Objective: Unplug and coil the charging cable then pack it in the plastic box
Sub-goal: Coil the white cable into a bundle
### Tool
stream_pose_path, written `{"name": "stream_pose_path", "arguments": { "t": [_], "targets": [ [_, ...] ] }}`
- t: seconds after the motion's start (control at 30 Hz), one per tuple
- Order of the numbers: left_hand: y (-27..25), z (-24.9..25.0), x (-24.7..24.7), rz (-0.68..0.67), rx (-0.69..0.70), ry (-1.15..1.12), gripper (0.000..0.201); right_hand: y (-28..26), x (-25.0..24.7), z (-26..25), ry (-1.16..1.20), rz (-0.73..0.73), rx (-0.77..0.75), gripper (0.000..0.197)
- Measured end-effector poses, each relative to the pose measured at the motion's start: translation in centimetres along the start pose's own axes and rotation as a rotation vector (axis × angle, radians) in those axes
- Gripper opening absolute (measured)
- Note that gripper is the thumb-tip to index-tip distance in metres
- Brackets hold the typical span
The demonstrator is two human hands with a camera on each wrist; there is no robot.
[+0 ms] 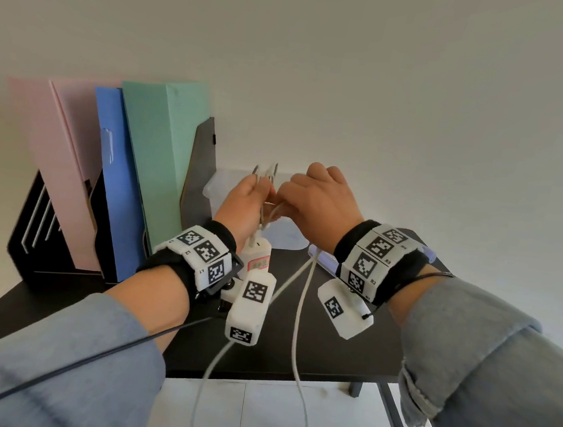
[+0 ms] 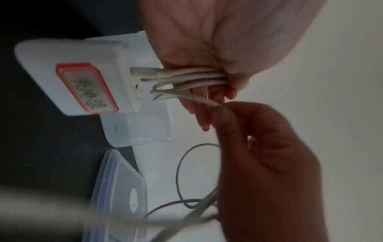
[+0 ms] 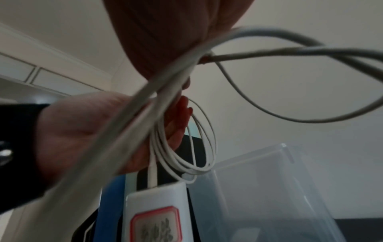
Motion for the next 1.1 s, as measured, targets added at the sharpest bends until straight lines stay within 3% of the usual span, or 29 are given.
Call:
{"name": "stream_pose_path", "arguments": {
  "t": [0.13,0.2,0.33,0.43,0.57,0.7,0.83,1.0,1.1],
  "targets": [
    [-0.5,0.0,0.8,-0.141,0.009,0.085,0.028,-0.2,-0.3,1.3,0.014,0.072,0.152,0.02],
    [-0.5,-0.2,0.7,-0.173,0.014,0.124,0.03,-0.5,-0.1,1.8,0.069,0.031,0.198,0.03],
    [-0.8,-0.5,0.1,-0.198,-0.004,0.262,0.028,-1.5,0.3,3.2,0.082,-0.152,0.278,0.047],
    [-0.8,-0.7,-0.6,-0.167,-0.002,0.289,0.026,-2.7,1.3,4.6,0.023,-0.35,0.34,0.048],
    [-0.9,-0.7,-1.1,-0.18,-0.099,0.069,0.033,-4.3,2.7,5.0,0.113,-0.575,0.447,0.041],
    [-1.0,-0.3,-2.1,-0.154,-0.152,-0.169,0.035,-6.3,3.3,5.5,0.16,-0.824,0.558,0.051],
    [-0.9,0.4,-3.3,-0.096,-0.14,-0.274,0.035,-6.9,3.2,6.3,0.291,-0.761,0.686,0.058],
    [-1.1,0.8,-3.6,-0.072,-0.12,-0.255,0.035,-6.1,2.9,5.7,0.53,-0.664,0.828,0.038],
    [-1.2,0.9,-3.7,-0.073,-0.115,-0.274,0.035,-5.3,1.6,6.5,0.738,-0.485,1.003,0.037]
  ]
}}
Point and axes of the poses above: each hand's wrist, its own y-axis towards the middle knuckle, its own x-axis out of the palm, z = x × y, the point moved 4 cm from there along y, towards the middle knuckle, and after that the axes turned 3 degrees about -x, right-handed, at the moved point
